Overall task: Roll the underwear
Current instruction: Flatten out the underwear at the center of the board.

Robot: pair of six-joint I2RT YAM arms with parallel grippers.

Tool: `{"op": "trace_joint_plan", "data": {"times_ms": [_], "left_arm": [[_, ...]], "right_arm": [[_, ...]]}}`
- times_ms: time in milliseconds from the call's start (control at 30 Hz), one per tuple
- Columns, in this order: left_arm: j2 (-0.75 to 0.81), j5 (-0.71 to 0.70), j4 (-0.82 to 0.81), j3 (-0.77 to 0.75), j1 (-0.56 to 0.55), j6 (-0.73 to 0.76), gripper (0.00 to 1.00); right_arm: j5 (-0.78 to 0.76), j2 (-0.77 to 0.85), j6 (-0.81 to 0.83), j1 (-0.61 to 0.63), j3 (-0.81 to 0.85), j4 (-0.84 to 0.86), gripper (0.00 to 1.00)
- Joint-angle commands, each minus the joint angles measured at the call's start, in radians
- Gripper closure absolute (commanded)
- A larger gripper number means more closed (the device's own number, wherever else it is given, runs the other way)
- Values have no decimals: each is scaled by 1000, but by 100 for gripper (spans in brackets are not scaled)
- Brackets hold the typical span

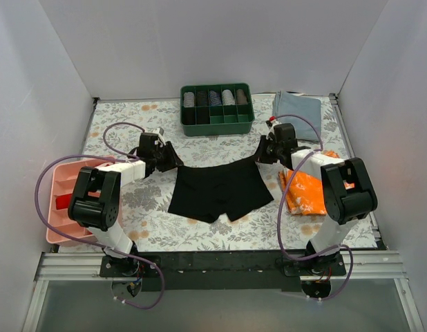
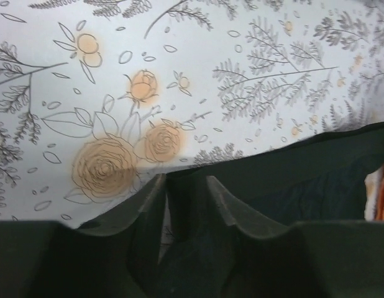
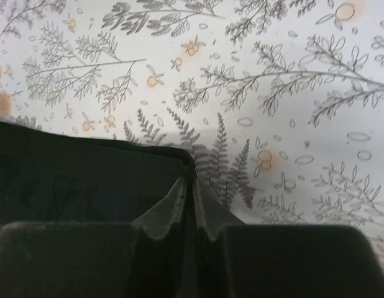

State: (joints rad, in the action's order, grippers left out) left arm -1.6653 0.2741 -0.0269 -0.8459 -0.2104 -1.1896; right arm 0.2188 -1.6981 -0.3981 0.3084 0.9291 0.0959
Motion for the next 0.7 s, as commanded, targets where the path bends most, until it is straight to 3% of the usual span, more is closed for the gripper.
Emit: {"op": "trace_joint_plan", "data": {"times_ms": [0,100,167,267,400,467,500,600,667], "left_arm": [[-14,-64,13,-73,9,33,60],[24,-111,93,-94,19,39,50],[77,-119,122,-114,20,41,39],[139,-75,182,-125,22,27,31],[248,39,237,-55,20,-50,33],[285,85,240,43,19,-108,36],[304,124,234,77,17,-128,42],[393,143,213,222,6,-195,49],[458,152,187,281,2,-225,59]], "right_arm": [[-15,-64,12,-29,148,-77,80],[-41,-71,7,-64,220,-174,49],[-48,-37,15,-80,229,-202,42],[-9,41,18,-74,208,-205,41],[164,92,-4,-5,145,-143,50],[201,54,-13,67,165,-163,62],[206,40,-18,95,171,-159,70],[215,-27,-44,179,200,-134,81],[241,-95,-56,230,249,-128,87]]}}
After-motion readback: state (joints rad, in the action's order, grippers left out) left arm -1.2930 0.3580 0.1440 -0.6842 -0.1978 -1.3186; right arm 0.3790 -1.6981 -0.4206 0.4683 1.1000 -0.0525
